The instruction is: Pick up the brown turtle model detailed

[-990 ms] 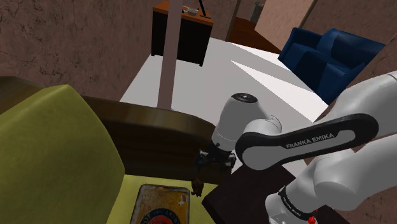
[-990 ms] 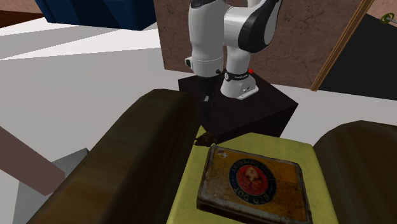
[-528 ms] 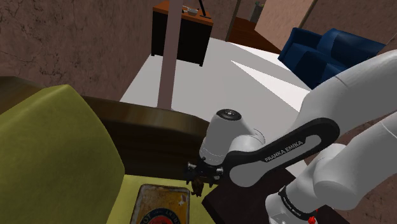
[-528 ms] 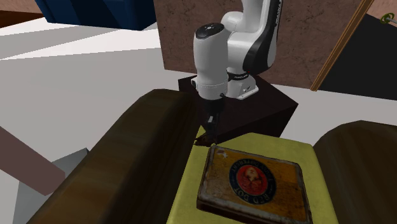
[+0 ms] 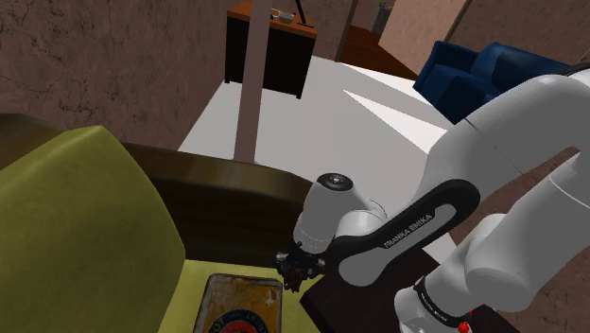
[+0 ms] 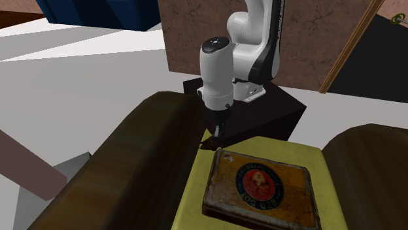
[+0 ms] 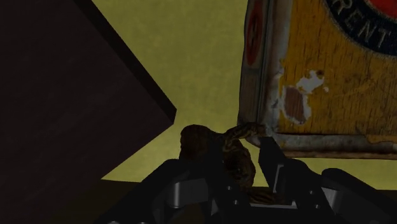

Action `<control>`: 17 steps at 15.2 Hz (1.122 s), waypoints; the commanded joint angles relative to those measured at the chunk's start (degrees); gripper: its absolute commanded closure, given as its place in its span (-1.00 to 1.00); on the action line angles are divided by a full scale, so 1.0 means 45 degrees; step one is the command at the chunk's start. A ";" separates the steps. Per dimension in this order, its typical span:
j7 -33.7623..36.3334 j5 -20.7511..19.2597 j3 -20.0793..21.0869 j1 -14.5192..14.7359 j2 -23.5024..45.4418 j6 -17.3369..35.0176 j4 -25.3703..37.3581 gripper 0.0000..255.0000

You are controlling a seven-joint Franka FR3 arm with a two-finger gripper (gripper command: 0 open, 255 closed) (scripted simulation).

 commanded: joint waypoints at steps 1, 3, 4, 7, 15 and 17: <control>0.0015 -0.0027 -0.0002 -0.0004 0.0030 0.0028 0.0003 1.00; 0.0009 -0.0016 0.0000 -0.0002 0.0022 0.0026 -0.0003 1.00; 0.0010 -0.0016 0.0000 -0.0001 0.0022 0.0026 -0.0002 1.00; 0.0010 -0.0011 0.0003 0.0001 0.0018 0.0025 -0.0004 1.00; -0.0688 0.1168 -0.0067 0.0204 -0.1742 -0.1750 0.0144 1.00; -0.0795 0.1361 -0.0151 0.0277 -0.2209 -0.2255 0.0207 1.00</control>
